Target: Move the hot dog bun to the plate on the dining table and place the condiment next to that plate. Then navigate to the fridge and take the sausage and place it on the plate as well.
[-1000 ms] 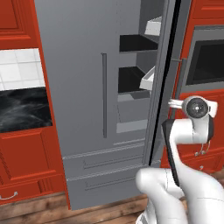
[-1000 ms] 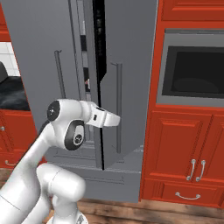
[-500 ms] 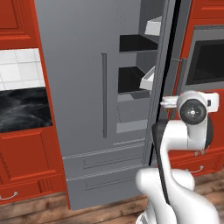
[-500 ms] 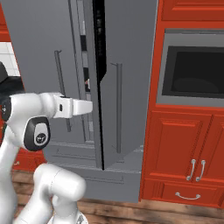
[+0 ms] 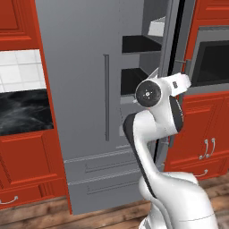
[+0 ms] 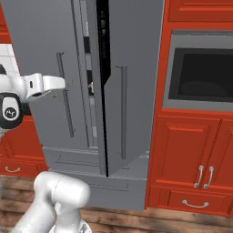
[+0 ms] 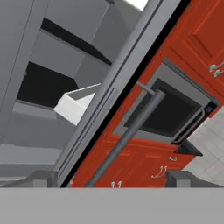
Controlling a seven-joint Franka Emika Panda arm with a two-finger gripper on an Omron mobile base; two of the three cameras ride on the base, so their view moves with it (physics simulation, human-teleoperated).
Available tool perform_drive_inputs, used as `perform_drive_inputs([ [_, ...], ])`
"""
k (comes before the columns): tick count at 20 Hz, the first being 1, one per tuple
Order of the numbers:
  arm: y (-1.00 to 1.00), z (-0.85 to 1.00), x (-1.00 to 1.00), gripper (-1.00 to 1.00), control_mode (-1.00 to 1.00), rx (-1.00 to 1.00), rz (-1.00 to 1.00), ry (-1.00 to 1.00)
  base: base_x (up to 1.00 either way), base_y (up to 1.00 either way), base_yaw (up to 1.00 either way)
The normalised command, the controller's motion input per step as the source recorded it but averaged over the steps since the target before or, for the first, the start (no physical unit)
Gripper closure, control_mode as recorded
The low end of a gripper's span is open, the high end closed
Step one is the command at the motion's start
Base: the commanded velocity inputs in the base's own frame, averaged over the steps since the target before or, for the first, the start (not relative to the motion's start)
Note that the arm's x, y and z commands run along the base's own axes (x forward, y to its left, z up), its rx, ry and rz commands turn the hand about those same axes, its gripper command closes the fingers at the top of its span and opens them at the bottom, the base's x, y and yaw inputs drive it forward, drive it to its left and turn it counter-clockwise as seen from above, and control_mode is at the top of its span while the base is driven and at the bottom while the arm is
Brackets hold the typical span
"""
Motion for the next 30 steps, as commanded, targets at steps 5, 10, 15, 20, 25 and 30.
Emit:
perform_drive_inputs([
  [5,0.26,-0.02,0.87,-1.00,-1.00,-0.04,0.00,0.19,0.00,0.00,0.00],
  [10,0.00,0.00,0.93,-1.00,-1.00,-0.01,0.00,0.22,0.00,0.00,0.00],
  [15,0.00,-0.03,0.89,-1.00,-1.00,-0.02,0.00,0.23,0.00,0.00,0.00],
  [20,-0.10,-0.02,0.69,-1.00,-1.00,-0.02,0.00,0.25,0.00,0.00,0.00],
  [25,-0.41,-0.04,0.51,-1.00,-1.00,0.00,0.00,0.18,0.00,0.00,0.00],
  [30,-0.66,0.00,0.11,-1.00,-1.00,0.00,0.00,0.03,0.00,0.00,0.00],
])
